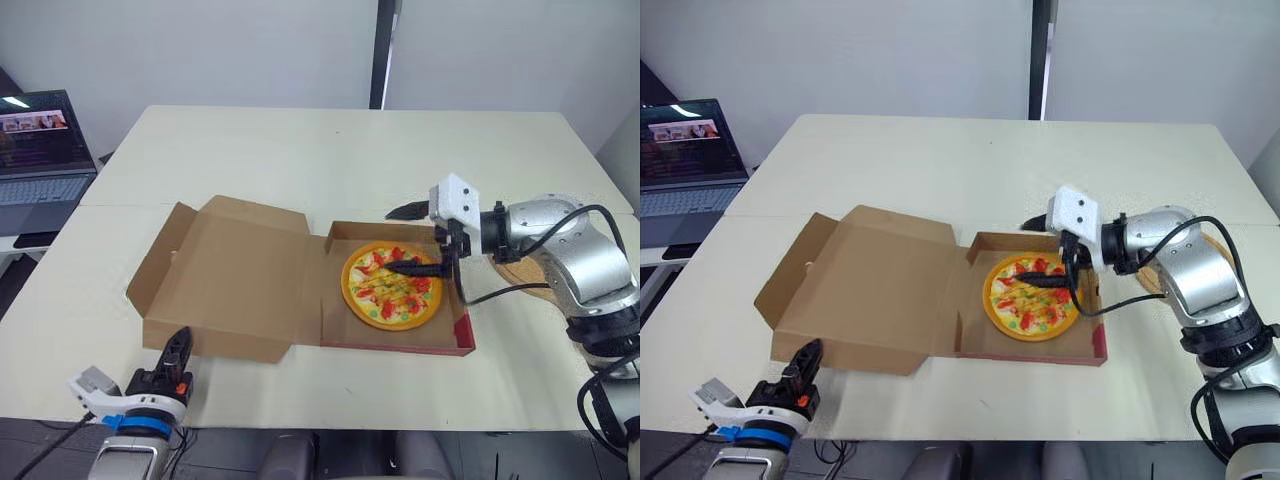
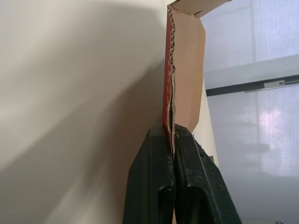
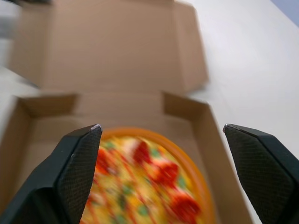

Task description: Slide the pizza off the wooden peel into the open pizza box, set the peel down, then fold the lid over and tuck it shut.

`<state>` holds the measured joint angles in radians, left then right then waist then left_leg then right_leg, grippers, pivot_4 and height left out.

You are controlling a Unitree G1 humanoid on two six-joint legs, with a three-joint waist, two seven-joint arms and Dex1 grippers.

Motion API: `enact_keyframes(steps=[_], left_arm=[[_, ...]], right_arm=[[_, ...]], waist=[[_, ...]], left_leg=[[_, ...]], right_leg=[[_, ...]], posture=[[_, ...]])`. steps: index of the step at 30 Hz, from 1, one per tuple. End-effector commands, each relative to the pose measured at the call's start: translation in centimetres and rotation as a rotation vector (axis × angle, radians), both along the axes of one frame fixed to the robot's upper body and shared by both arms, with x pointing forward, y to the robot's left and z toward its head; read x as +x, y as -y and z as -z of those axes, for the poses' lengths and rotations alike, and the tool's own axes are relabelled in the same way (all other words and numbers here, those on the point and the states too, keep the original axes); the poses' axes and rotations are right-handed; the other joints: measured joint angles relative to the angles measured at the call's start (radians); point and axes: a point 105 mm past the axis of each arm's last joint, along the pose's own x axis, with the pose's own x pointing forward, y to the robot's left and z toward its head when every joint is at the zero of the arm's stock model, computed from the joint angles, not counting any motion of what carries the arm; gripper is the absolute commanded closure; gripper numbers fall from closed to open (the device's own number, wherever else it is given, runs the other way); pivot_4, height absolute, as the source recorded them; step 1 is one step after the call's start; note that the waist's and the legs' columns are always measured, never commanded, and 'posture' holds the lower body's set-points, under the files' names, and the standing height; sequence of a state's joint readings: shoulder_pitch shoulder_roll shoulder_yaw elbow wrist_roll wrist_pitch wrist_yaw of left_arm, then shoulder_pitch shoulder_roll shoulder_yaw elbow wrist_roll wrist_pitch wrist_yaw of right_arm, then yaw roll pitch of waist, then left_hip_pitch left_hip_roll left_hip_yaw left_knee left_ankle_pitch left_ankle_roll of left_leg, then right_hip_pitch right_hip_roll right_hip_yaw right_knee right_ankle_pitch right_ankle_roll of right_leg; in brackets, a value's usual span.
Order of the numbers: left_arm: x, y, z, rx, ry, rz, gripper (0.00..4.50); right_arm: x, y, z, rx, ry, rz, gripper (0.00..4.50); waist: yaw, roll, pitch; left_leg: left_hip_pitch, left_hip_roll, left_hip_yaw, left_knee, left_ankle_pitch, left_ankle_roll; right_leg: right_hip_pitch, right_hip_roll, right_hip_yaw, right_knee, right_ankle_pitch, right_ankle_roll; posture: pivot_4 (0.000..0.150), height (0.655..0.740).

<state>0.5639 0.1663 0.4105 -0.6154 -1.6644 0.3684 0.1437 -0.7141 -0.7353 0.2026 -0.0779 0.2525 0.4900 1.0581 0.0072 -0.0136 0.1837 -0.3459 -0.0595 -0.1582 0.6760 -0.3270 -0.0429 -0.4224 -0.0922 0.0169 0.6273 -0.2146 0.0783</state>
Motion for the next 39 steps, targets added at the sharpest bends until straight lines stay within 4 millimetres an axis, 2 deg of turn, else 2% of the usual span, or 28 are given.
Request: enact_keyframes(steps=[1, 5, 10, 11, 16, 21, 30, 39], left_arm=[[0.1, -0.7, -1.4, 0.063, 0.047, 0.007, 4.50], [0.4, -0.9, -1.6, 0.082, 0.047, 0.019, 4.50], [0.9, -0.7, -1.8, 0.093, 0.053, 0.041, 4.50], [1.0, -0.7, -1.9, 0.095, 0.056, 0.044, 4.50], [1.5, -0.9, -2.3, 0.129, 0.064, 0.076, 4.50], [2.6, -1.6, -3.1, 0.208, 0.094, 0.145, 4.50], [8.7, -2.2, -7.1, 0.528, 0.244, 0.460, 4.50], [14.3, -0.2, -9.4, 0.725, 0.358, 0.700, 4.50]], right_arm=[[3.5, 3.2, -1.7, -0.069, 0.159, 0.189, 0.99], [7.3, 5.2, -0.9, -0.162, 0.206, 0.340, 2.43], [9.3, 6.1, 1.7, -0.278, 0.167, 0.366, 4.25], [9.5, 6.3, 2.3, -0.303, 0.155, 0.365, 4.49], [9.4, 6.9, 4.1, -0.361, 0.079, 0.323, 4.49], [8.3, 6.8, 4.3, -0.384, 0.018, 0.220, 4.49], [3.9, 7.0, 5.2, -0.448, -0.099, 0.005, 4.49], [-2.0, 5.6, 5.5, -0.391, -0.177, -0.117, 4.49]], waist=[[-0.001, 0.000, 0.000], [-0.009, 0.000, 0.000], [-0.012, 0.000, 0.000], [-0.011, 0.000, 0.000], [-0.008, 0.000, 0.000], [-0.009, 0.000, 0.000], [-0.010, 0.001, 0.001], [-0.012, 0.001, 0.001]], left_leg=[[0.000, 0.000, 0.000, 0.000, 0.000, 0.000], [0.000, 0.000, 0.001, -0.001, 0.000, -0.001], [0.000, 0.001, 0.002, -0.001, 0.000, -0.001], [0.000, 0.001, 0.002, -0.001, 0.000, -0.001], [0.000, 0.000, 0.001, -0.001, 0.000, -0.001], [0.000, 0.001, 0.001, -0.001, 0.000, -0.001], [0.000, 0.000, -0.001, -0.001, 0.000, -0.001], [0.000, 0.000, -0.002, -0.004, 0.000, -0.002]], right_leg=[[0.000, 0.000, 0.000, 0.000, 0.000, 0.000], [-0.001, 0.000, 0.000, 0.000, 0.000, 0.000], [-0.001, 0.001, 0.001, 0.000, 0.000, -0.001], [-0.001, 0.001, 0.001, 0.000, 0.000, -0.001], [-0.001, 0.001, 0.001, 0.000, 0.000, -0.001], [-0.001, 0.001, 0.001, 0.000, 0.000, -0.001], [-0.001, 0.002, 0.000, 0.000, 0.001, -0.001], [-0.003, 0.002, -0.001, 0.001, 0.001, -0.001]], posture=[[0.150, 0.7350], [0.150, 0.7350], [0.150, 0.7350], [0.150, 0.7350], [0.150, 0.7350], [0.150, 0.7350], [0.150, 0.7350], [0.150, 0.7350]])
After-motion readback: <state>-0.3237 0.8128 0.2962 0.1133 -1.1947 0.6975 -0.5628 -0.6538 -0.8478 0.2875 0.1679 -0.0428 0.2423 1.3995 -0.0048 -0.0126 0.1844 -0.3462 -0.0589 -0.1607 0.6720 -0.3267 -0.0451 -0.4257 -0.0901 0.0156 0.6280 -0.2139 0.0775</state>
